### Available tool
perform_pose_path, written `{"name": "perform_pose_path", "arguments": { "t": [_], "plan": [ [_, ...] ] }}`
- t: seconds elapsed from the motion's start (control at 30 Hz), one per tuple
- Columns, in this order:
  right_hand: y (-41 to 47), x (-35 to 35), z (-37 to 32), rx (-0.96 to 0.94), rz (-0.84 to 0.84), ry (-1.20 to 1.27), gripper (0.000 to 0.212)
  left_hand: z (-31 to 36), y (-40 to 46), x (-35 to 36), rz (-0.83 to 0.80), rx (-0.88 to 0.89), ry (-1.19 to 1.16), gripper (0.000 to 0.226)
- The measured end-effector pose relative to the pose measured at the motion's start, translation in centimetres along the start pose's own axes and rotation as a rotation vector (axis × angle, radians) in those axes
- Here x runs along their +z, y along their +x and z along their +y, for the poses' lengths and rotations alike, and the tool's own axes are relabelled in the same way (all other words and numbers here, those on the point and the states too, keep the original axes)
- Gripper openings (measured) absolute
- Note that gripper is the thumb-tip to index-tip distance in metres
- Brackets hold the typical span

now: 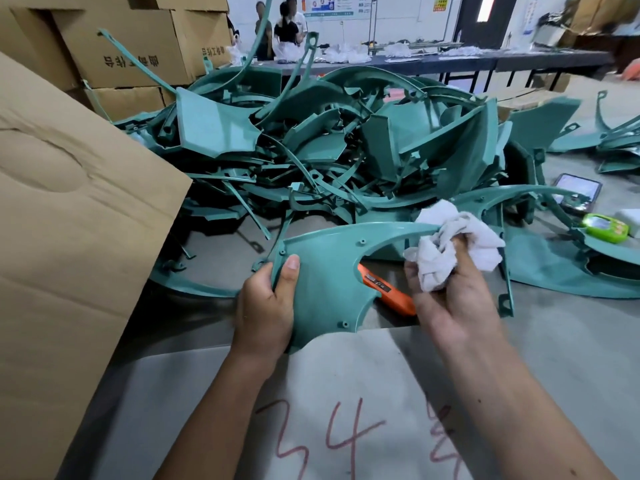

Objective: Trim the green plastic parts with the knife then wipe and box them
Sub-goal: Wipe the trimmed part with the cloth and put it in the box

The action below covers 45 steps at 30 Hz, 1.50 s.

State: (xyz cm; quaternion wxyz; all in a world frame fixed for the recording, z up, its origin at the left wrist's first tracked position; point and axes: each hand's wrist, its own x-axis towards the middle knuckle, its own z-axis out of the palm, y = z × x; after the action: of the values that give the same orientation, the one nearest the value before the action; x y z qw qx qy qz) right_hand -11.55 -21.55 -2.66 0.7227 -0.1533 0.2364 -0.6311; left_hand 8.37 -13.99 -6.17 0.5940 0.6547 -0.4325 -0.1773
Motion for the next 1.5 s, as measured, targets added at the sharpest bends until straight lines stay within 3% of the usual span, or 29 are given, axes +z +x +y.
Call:
{"name": "perform_pose_path", "arguments": {
  "t": [0.07, 0.2, 0.33, 0.43, 0.57, 0.7, 0.8, 0.9, 0.97, 1.03, 1.13, 1.23, 1.3, 1.4, 1.5],
  "plan": [
    [0.4, 0.0, 0.1, 0.018, 0.088, 0.076, 0.052, -0.1, -0.1, 0.3, -0.013, 0.008, 0.013, 0.073],
    [1.1, -0.5, -0.3, 0.037, 0.144, 0.181, 0.058, -0.6, 0.2, 0.3, -0.021, -0.060, 0.015, 0.072],
    [0.4, -0.1, 0.7, 0.064, 0.121, 0.083, 0.023, 0.1, -0.3, 0.6, -0.005, 0.041, 0.134, 0.062],
    [-0.3, 0.1, 2.1, 0.136, 0.033, 0.038, 0.035, 0.7, -0.6, 0.7, 0.031, 0.141, 0.206, 0.057],
    [-2.4, 0.6, 4.1, 0.313, -0.128, -0.008, 0.013, 0.4, -0.8, 0.8, 0.054, 0.138, 0.151, 0.046],
    [-2.4, 1.1, 4.5, 0.152, -0.166, -0.123, 0.006, 0.0, -0.2, 0.8, 0.025, 0.011, 0.033, 0.057],
    [-1.1, 1.1, 1.9, 0.088, -0.026, -0.110, 0.032, 0.0, 0.2, 0.4, -0.006, -0.117, -0.077, 0.071],
    [-0.2, 0.6, -0.8, 0.002, 0.067, 0.018, 0.011, 0.3, -0.2, 0.7, -0.011, -0.202, -0.104, 0.066],
    [-0.2, 0.6, -0.9, -0.069, 0.115, 0.007, 0.011, 0.6, -0.4, 1.0, -0.019, -0.248, -0.162, 0.057],
    [-0.5, 0.8, -0.2, -0.118, 0.131, -0.075, 0.015, 0.8, -0.1, 0.9, -0.001, -0.279, -0.213, 0.052],
    [-1.0, 0.8, 0.0, -0.042, 0.029, -0.214, 0.017, 0.6, 0.3, -0.1, 0.015, -0.297, -0.288, 0.050],
    [-0.1, -0.8, -0.6, -0.241, -0.060, -0.780, 0.020, 0.9, 0.8, -2.0, -0.037, -0.392, -0.606, 0.045],
    [0.5, -1.5, -0.7, -0.393, -0.008, -0.988, 0.023, 0.9, 1.5, -3.2, 0.064, -0.287, -0.573, 0.046],
    [0.7, -1.4, -1.1, -0.464, 0.121, -0.699, 0.028, 1.0, 1.2, -3.3, 0.396, 0.215, -0.037, 0.029],
    [-0.2, -0.5, -0.3, -0.191, -0.035, -0.340, 0.011, 1.8, -0.4, -1.6, 0.498, 0.537, 0.078, 0.029]
  ]
}}
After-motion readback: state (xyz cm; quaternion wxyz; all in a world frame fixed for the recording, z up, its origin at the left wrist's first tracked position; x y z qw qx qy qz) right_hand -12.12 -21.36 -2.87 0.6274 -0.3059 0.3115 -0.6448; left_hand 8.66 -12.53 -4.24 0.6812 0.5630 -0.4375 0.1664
